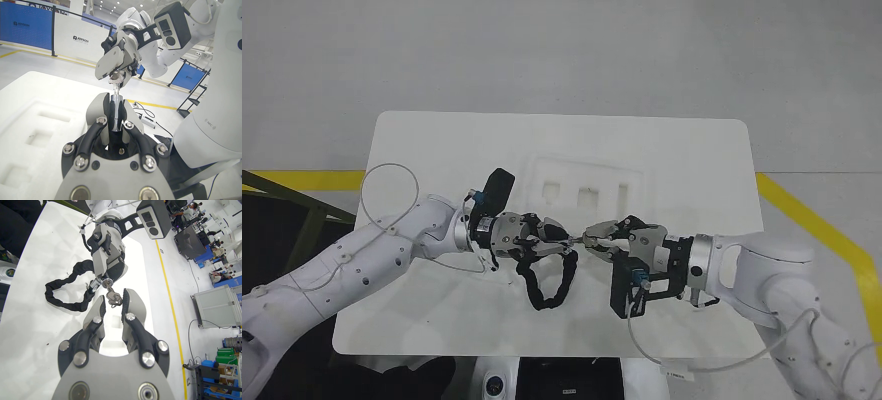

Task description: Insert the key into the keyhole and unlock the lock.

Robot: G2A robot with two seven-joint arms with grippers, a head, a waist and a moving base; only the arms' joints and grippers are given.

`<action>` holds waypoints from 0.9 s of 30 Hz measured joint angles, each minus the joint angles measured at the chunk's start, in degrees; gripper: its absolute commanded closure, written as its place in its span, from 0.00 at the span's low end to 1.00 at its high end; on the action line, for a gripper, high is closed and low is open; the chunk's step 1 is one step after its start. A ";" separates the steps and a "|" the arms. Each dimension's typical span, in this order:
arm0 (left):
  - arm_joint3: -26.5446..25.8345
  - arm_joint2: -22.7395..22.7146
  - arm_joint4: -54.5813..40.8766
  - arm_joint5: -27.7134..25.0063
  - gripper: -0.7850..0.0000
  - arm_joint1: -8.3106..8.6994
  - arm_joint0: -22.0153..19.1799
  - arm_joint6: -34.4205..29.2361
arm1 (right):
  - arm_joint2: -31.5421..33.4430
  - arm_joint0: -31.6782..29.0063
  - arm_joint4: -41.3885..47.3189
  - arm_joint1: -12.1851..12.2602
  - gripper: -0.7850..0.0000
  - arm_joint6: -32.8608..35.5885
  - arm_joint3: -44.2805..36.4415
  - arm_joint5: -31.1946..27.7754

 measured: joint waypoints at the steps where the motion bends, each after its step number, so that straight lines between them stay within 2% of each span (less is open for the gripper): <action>1: -0.04 0.00 0.01 0.00 1.00 0.03 -0.01 0.00 | -0.08 -0.04 0.63 0.02 0.87 -0.16 0.16 0.07; 7: -0.19 0.00 0.63 0.00 1.00 0.06 0.05 0.57 | -0.55 -0.31 6.07 0.08 1.00 2.49 1.13 0.68; 13: -0.13 0.00 1.42 0.00 1.00 -0.10 0.24 1.52 | -1.99 0.62 15.92 0.17 1.00 10.21 2.16 1.99; 20: 0.19 0.00 2.71 0.00 1.00 -0.01 0.04 2.51 | -2.99 1.83 33.01 0.39 1.00 19.85 4.53 9.10; 27: -0.29 0.00 3.45 0.00 1.00 0.26 0.20 2.97 | -4.03 2.96 43.80 0.57 1.00 25.19 5.66 15.35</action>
